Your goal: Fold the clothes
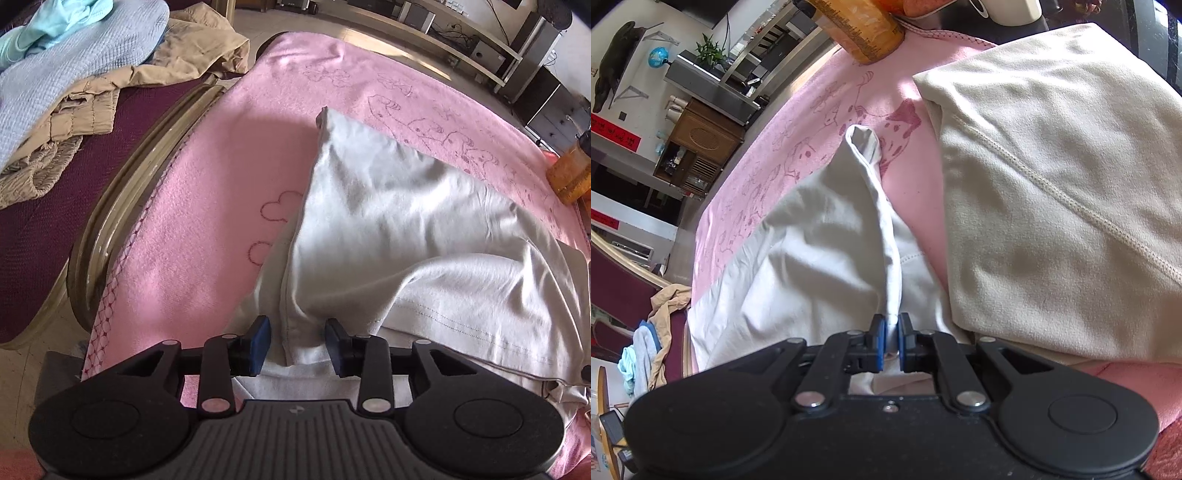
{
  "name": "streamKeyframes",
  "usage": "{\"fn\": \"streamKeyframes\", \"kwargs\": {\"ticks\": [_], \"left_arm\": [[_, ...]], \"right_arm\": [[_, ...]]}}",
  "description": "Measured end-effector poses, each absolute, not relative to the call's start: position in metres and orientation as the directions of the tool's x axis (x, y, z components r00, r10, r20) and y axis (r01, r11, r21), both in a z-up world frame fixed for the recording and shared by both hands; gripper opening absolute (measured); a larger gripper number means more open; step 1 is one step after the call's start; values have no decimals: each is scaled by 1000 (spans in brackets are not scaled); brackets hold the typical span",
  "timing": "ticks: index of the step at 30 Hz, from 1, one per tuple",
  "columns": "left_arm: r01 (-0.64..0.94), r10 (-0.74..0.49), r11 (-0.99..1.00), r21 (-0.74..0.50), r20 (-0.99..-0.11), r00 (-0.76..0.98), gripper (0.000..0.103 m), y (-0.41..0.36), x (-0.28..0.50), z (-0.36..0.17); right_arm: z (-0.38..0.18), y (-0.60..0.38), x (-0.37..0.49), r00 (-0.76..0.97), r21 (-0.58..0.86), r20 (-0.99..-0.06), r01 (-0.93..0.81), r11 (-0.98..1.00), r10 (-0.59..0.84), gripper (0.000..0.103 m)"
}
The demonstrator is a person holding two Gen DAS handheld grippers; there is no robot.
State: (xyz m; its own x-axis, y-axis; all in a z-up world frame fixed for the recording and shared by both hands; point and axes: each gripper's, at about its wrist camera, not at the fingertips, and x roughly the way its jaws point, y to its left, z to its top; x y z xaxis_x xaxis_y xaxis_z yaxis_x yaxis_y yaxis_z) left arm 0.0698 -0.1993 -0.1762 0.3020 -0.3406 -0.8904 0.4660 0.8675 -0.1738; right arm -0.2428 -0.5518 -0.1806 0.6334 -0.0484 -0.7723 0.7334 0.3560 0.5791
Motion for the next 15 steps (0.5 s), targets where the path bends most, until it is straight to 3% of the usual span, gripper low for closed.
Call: {"fn": "streamKeyframes", "kwargs": {"ticks": [3, 5, 7, 15], "left_arm": [[493, -337, 857, -148, -886, 318, 31, -206, 67, -176], [514, -336, 848, -130, -881, 333, 15, -208, 64, -174], [533, -336, 839, -111, -875, 347, 8, -210, 61, -173], [511, -412, 838, -192, -836, 363, 6, -190, 72, -144]], "right_arm": [[-181, -552, -243, 631, 575, -775, 735, 359, -50, 9], [-181, -552, -243, 627, 571, -777, 739, 358, -54, 9], [-181, -553, -245, 624, 569, -779, 743, 353, -58, 9], [-169, -559, -261, 697, 645, -710, 700, 306, -99, 5]]}}
